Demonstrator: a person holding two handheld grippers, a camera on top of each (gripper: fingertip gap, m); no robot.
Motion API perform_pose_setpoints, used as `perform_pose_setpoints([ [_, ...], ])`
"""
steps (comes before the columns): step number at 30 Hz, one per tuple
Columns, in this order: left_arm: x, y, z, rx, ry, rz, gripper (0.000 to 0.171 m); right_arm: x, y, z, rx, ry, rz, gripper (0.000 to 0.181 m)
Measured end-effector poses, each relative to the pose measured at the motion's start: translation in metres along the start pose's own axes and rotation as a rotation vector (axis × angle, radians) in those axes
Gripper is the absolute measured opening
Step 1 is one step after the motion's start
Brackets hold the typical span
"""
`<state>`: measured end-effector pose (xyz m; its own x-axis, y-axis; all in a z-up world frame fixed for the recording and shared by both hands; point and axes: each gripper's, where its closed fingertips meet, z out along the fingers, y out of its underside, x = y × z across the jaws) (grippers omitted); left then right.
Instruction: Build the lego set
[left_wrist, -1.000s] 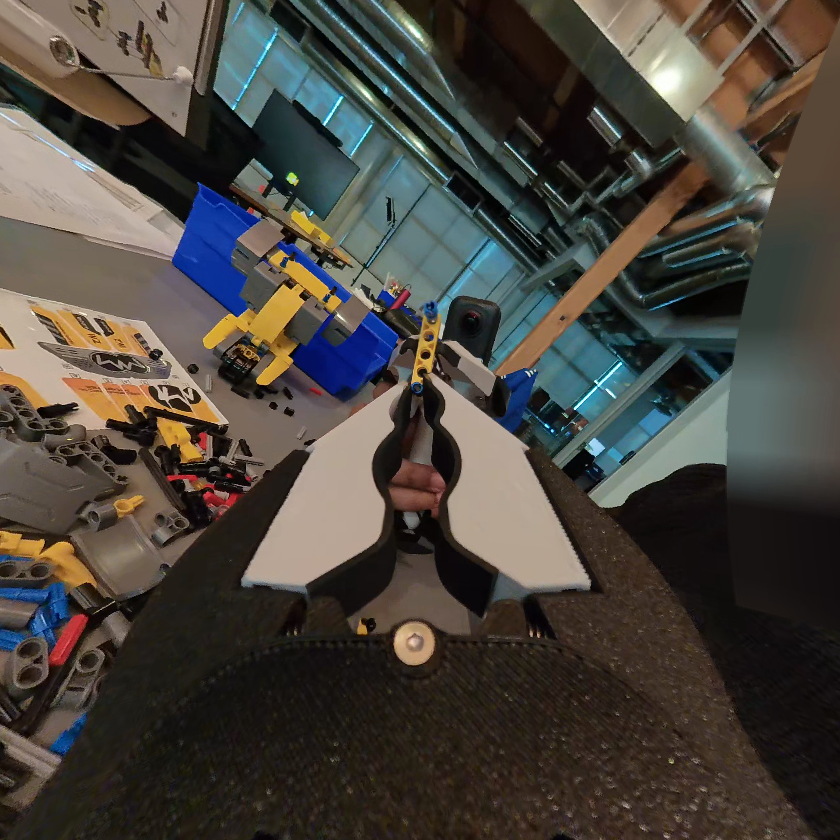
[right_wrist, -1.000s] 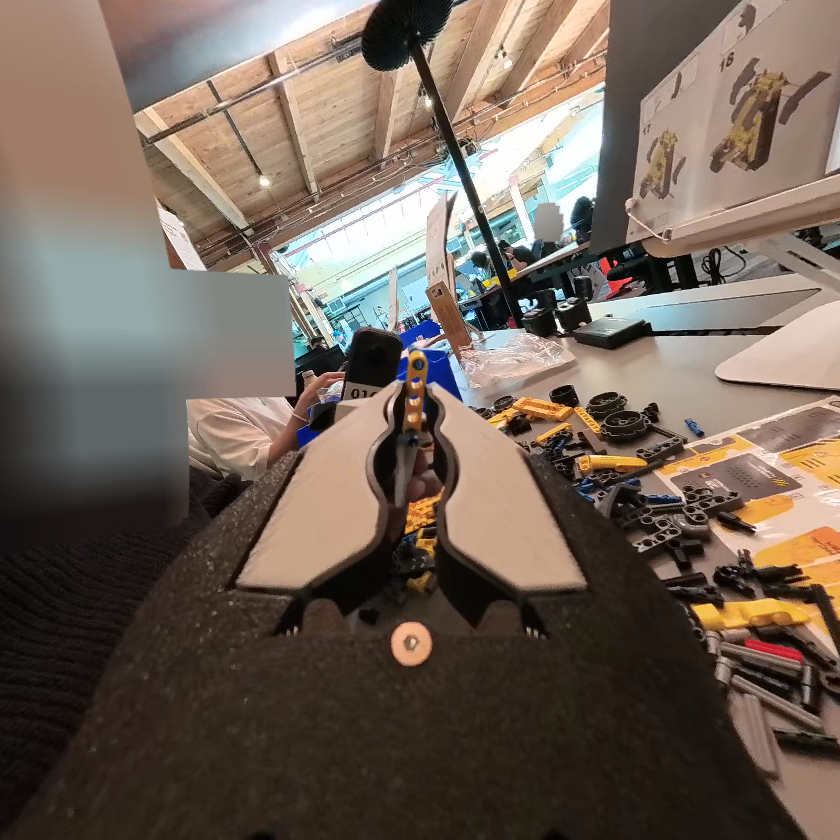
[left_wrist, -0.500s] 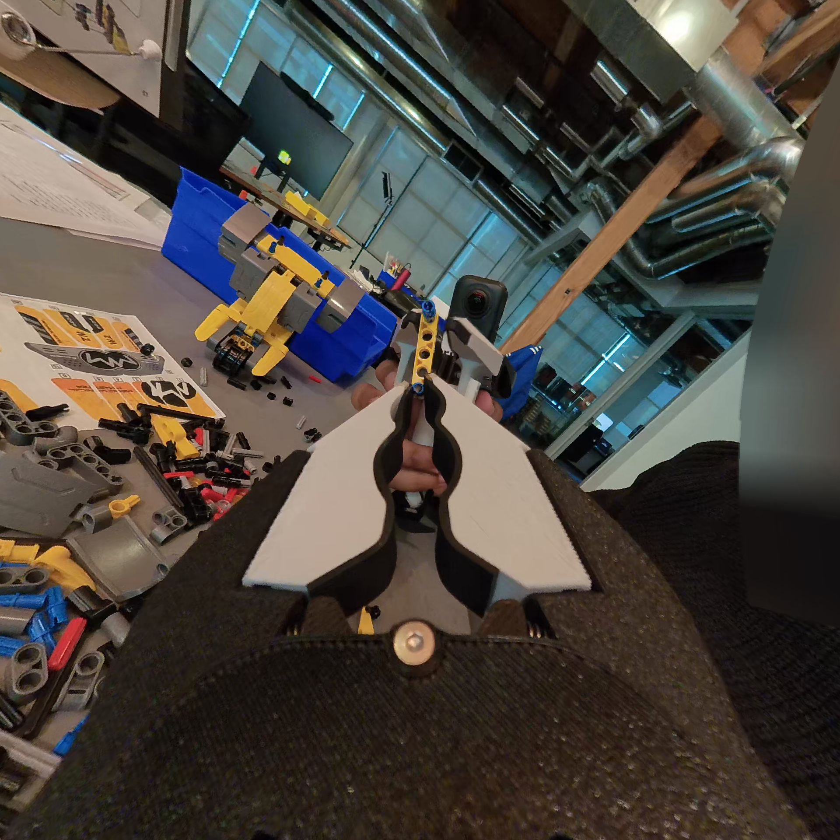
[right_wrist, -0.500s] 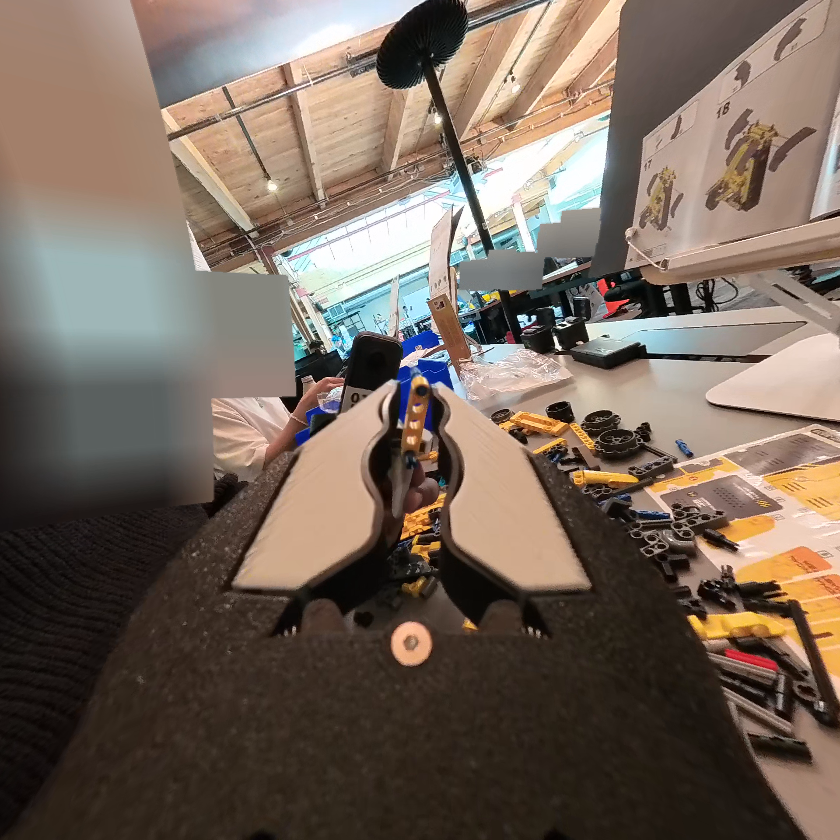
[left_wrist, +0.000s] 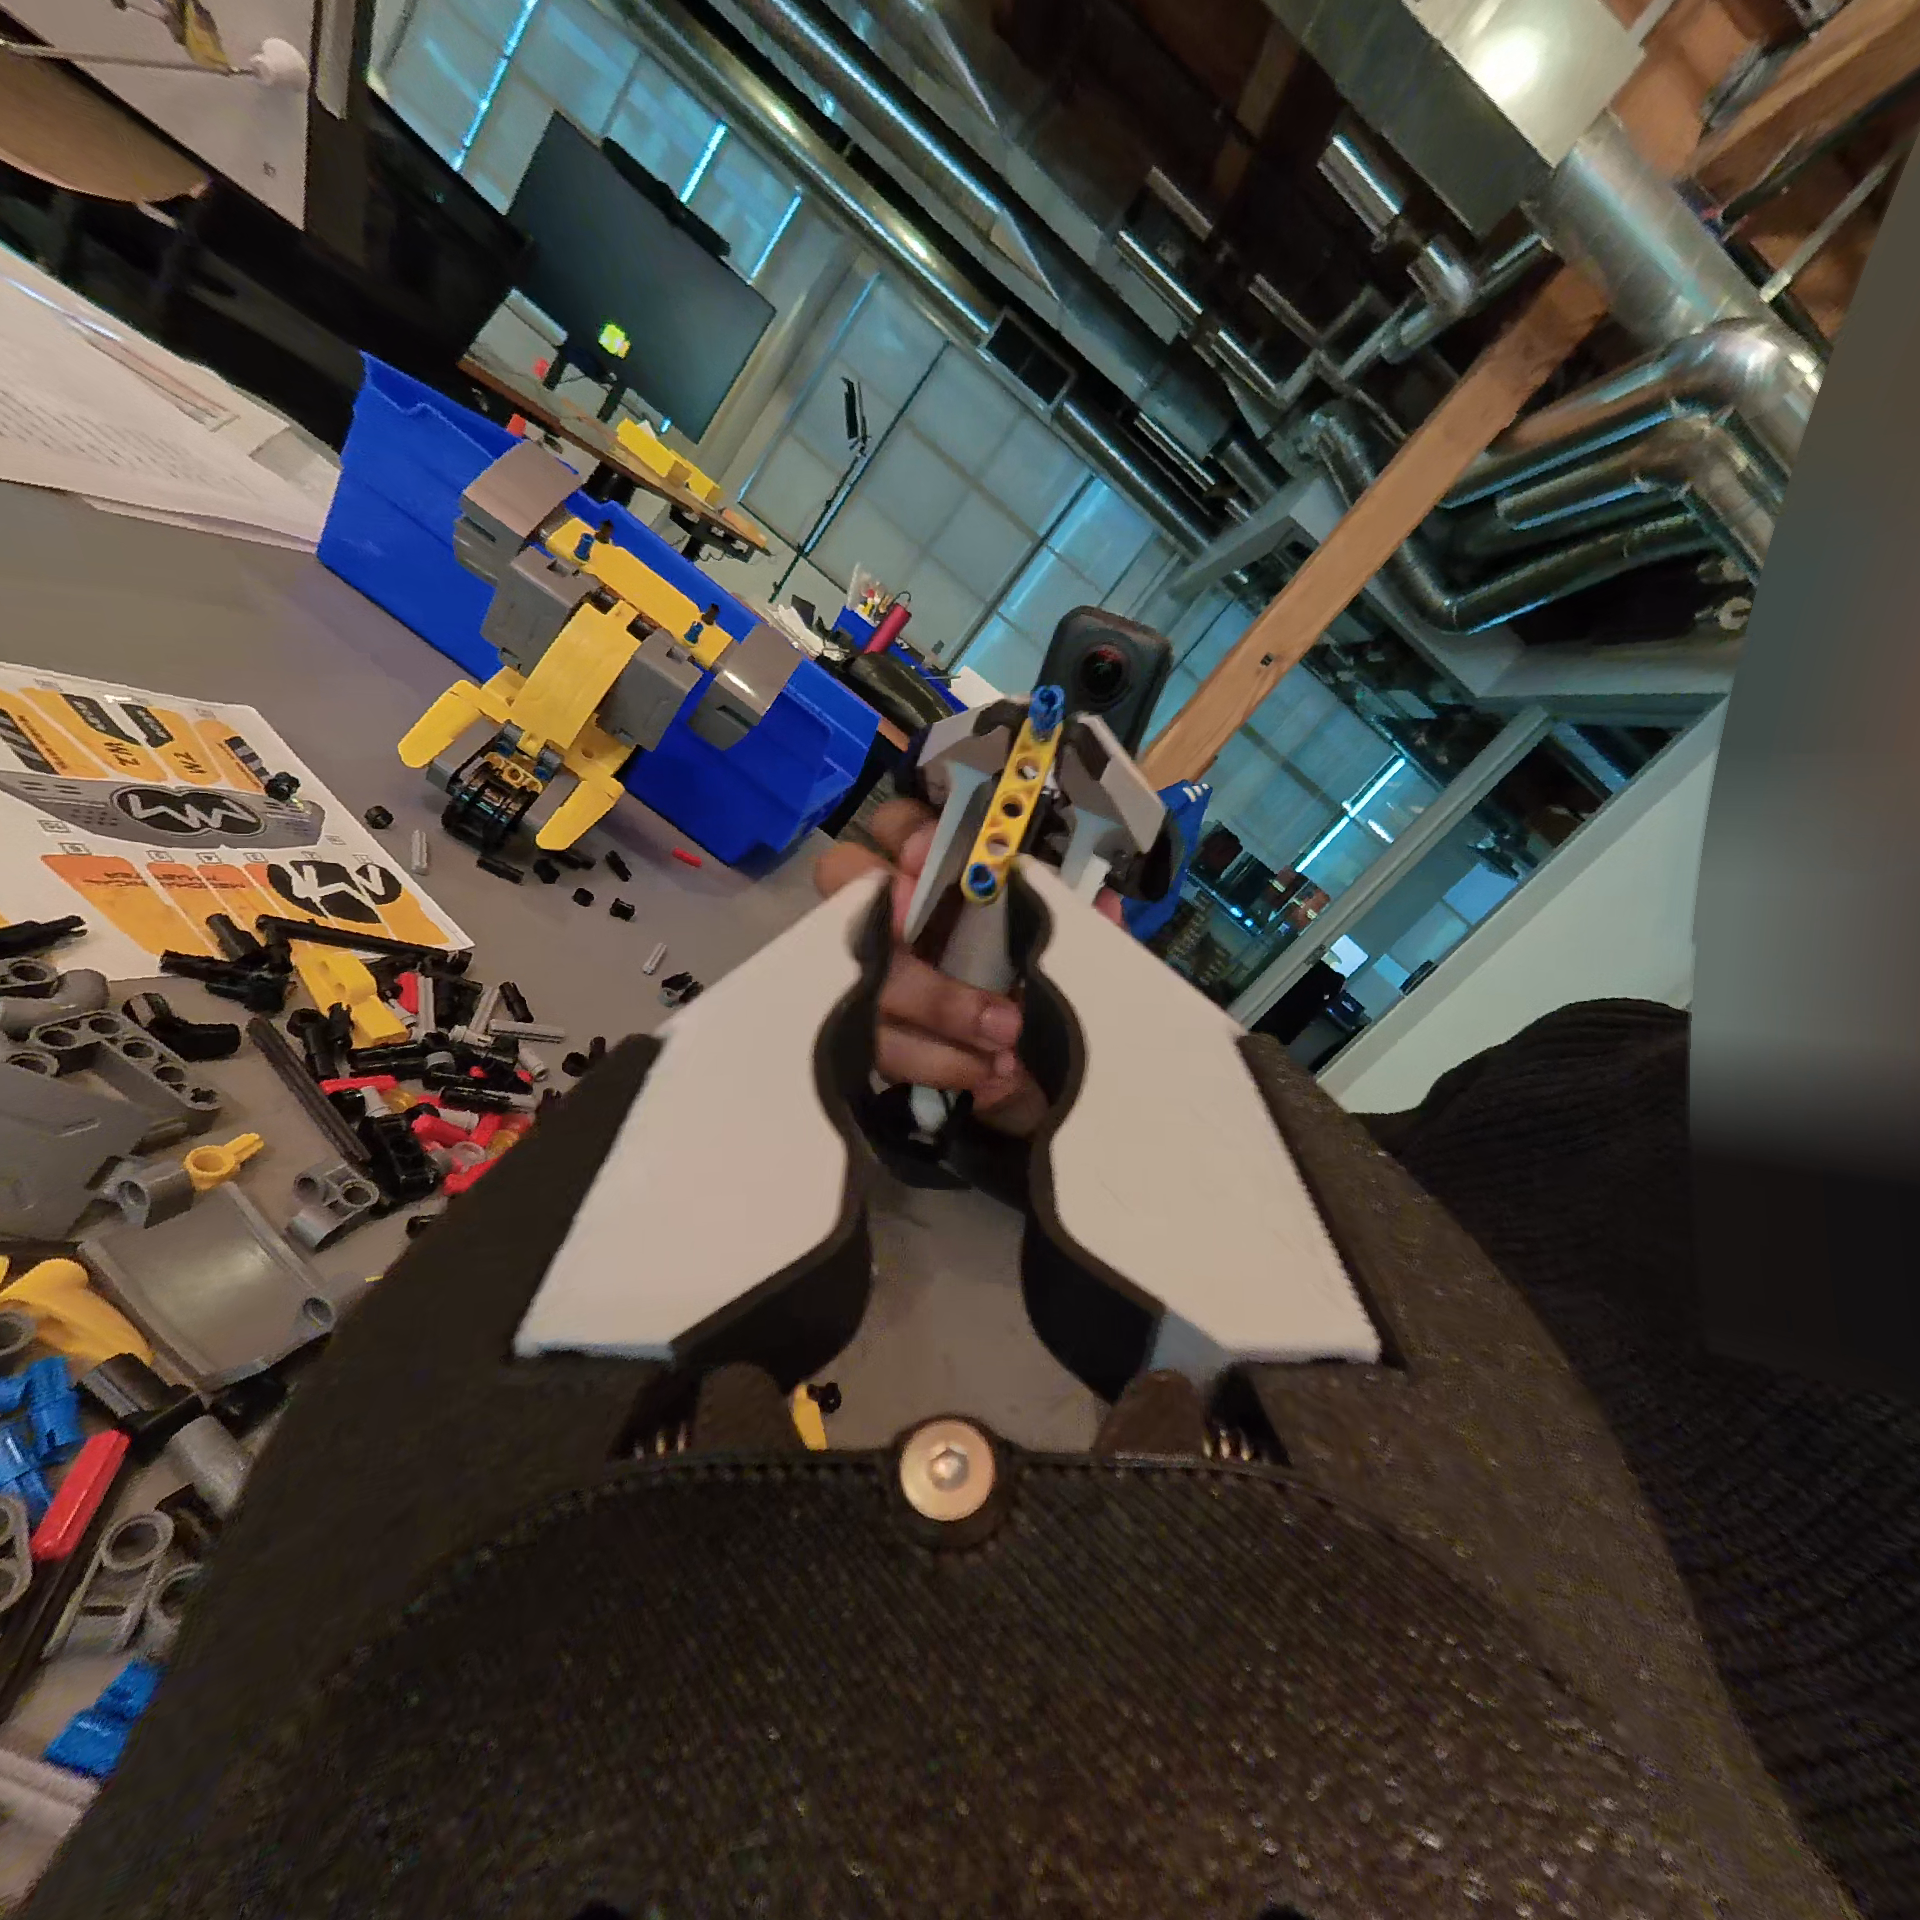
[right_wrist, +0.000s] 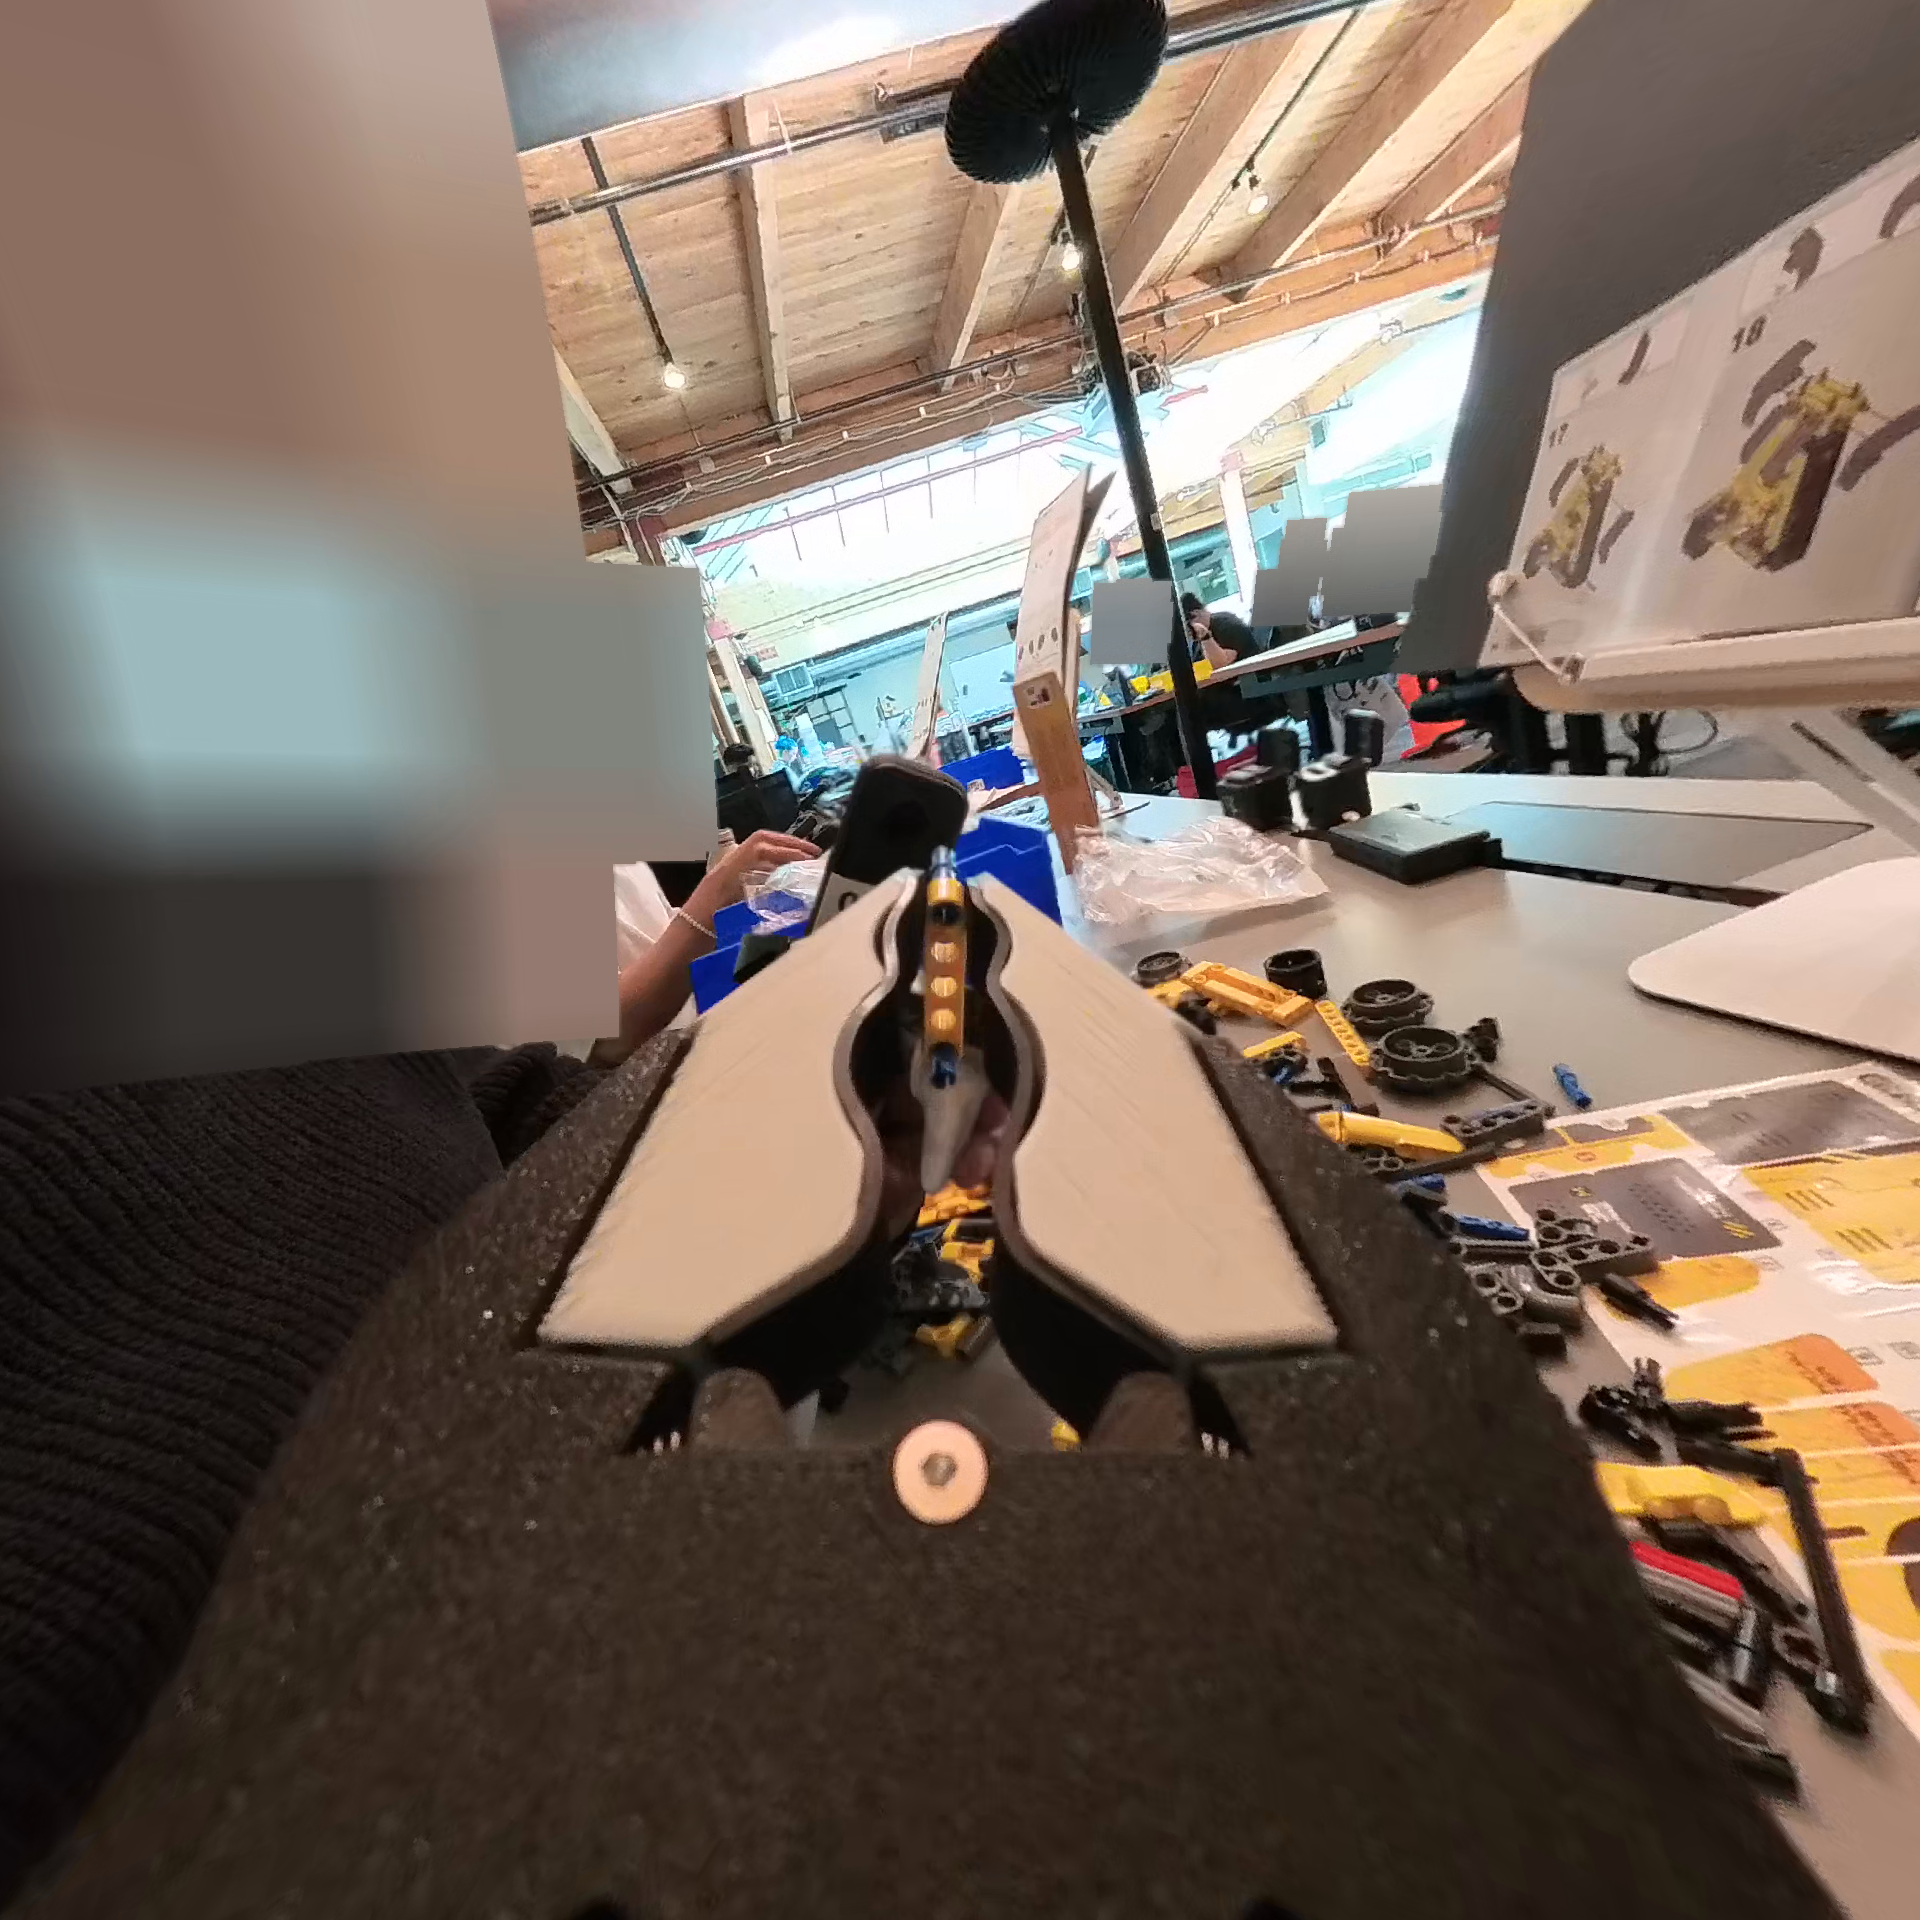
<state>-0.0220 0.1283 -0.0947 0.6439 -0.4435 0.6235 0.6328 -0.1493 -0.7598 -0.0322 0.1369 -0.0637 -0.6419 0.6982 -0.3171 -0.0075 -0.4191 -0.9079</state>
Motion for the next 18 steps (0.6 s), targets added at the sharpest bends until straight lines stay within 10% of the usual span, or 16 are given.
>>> perform_pose_setpoints([
  [3, -0.010, 0.006, 0.002, -0.045, -0.068, 0.024, 0.058, -0.011, -0.018, -0.013, 0.058, 0.050, -0.059, 0.006],
  [7, -0.006, 0.008, 0.003, -0.058, -0.081, 0.100, 0.059, -0.039, -0.039, -0.067, 0.095, 0.261, -0.185, 0.006],
  [13, 0.006, 0.013, 0.006, -0.070, -0.080, 0.150, 0.057, -0.079, -0.041, -0.233, 0.005, 0.884, -0.357, 0.007],
  [18, 0.012, 0.015, 0.010, -0.066, -0.078, 0.186, 0.055, -0.117, 0.025, -0.358, -0.012, 1.279, -0.275, 0.007],
])
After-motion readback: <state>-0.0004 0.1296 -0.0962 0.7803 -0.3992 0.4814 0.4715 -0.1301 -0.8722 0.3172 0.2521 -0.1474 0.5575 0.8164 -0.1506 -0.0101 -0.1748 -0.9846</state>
